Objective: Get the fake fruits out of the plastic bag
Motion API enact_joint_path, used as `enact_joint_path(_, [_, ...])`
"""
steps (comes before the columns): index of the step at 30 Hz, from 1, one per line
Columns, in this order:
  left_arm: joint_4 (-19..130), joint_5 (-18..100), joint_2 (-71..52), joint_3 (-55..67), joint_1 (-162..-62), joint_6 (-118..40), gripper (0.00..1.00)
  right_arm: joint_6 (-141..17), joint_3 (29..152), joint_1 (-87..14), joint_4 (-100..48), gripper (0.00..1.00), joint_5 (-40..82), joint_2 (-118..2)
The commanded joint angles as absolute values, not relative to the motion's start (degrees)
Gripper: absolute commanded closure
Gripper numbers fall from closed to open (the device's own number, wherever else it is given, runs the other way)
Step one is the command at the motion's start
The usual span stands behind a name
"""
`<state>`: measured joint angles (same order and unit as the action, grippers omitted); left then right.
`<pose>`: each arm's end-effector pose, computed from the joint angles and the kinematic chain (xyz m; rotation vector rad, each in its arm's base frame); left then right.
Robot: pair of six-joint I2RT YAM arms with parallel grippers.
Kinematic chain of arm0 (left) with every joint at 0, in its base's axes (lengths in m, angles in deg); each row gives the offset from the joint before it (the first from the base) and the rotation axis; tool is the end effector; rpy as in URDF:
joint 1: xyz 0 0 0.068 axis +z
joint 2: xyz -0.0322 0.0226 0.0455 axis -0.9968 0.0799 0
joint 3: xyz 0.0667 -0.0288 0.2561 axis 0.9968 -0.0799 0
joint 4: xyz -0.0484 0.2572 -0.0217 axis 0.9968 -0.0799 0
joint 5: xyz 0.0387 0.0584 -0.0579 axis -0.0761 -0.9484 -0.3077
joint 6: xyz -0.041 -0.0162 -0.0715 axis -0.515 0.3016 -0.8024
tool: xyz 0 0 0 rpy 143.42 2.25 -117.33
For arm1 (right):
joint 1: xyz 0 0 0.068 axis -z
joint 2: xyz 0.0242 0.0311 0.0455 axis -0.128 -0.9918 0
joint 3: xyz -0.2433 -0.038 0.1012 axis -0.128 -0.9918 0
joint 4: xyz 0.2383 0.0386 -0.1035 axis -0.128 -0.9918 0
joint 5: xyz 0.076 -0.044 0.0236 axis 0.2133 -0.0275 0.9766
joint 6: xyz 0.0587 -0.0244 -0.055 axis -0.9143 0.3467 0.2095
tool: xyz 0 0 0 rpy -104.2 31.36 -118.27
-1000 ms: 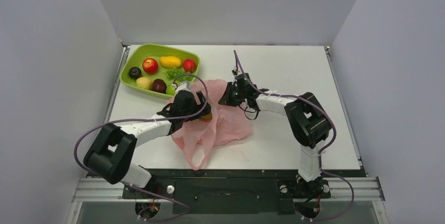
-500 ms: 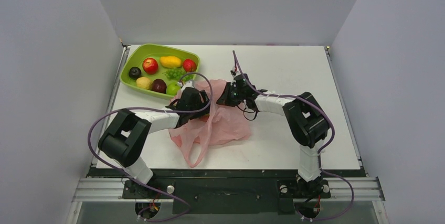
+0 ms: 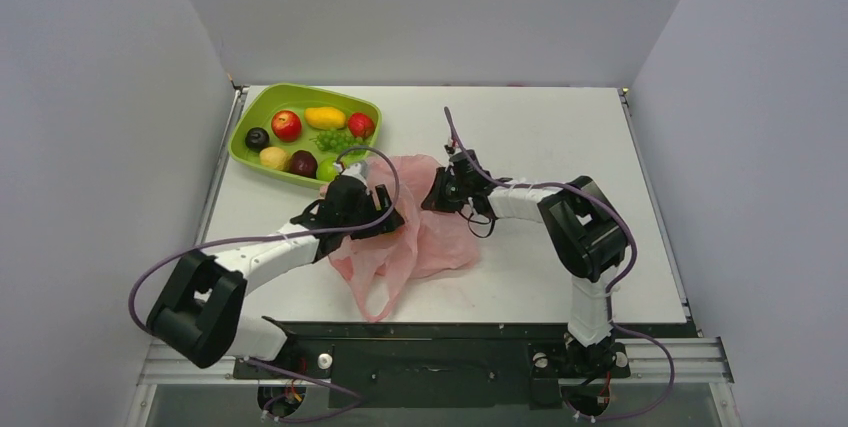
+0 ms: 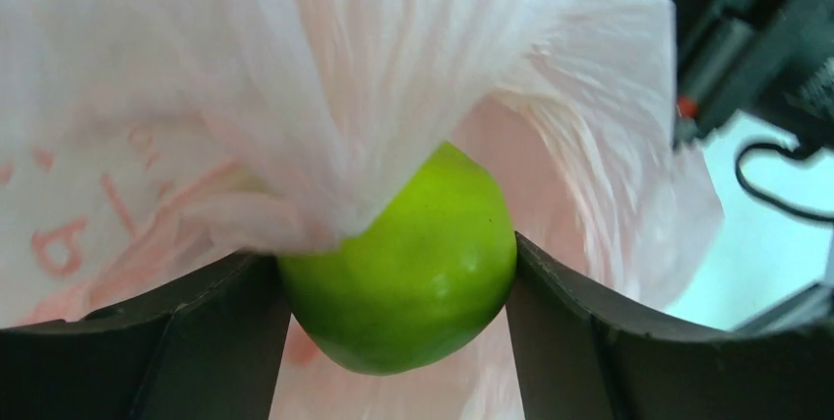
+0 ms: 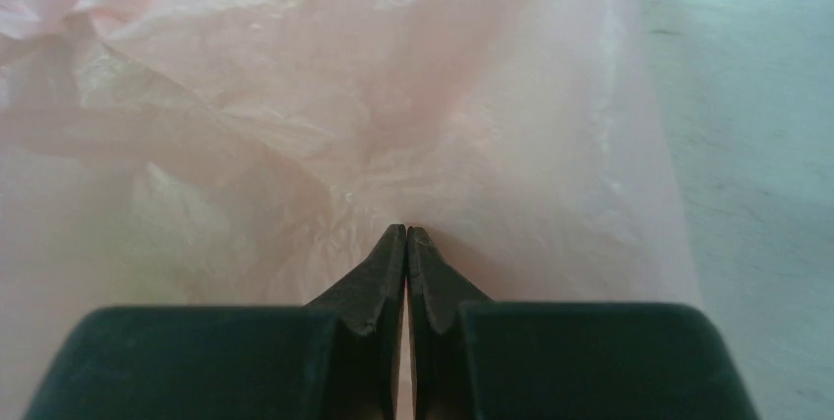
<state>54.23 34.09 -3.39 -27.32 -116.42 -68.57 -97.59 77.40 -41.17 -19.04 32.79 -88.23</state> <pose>0.2677 -0.1632 0.1472 -0.2003 2.3877 -0.6593 0.3416 0.2587 0.1113 0.0004 2.5044 1.0232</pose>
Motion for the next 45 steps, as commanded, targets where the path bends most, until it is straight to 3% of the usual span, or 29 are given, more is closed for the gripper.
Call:
enact_joint_path(1, [47.90,39.35,-12.81,-30.62,-115.71,-67.15,0.95,-95.34,75.50,-39.30,-18.39,1.00,28.67,-84.01])
enact_joint_path(14, [33.73,49.55,-37.38,-30.29,-108.12,-65.13,0.98,-94.50,68.36,-31.35,-23.67,1.00,17.98,-79.05])
enact_joint_path(24, [26.49,44.96,-39.71,-23.28,-99.69,-57.89,1.00,-93.80,55.00,-17.46,-27.75,0.99,8.88,-61.52])
enact_joint_path(28, [27.33,47.78,-38.27,-22.79,-95.62,-57.31,1.00,-91.43,52.19,-12.53,-31.61,0.93,4.45,-53.37])
enact_joint_path(35, [34.07,55.27,-33.96,-24.74,-89.33,-60.32,1.00,-87.63,53.23,-12.38,-38.28,0.69,0.68,-40.25])
enact_joint_path(40, [39.61,57.96,-29.65,-24.75,-84.24,-62.98,1.00,-85.13,56.89,-18.16,-42.59,0.55,0.75,-34.72])
enact_joint_path(45, [43.32,56.15,-19.90,-18.64,-81.90,-61.68,1.00,-84.76,58.37,-25.36,-44.64,0.51,0.84,-31.33])
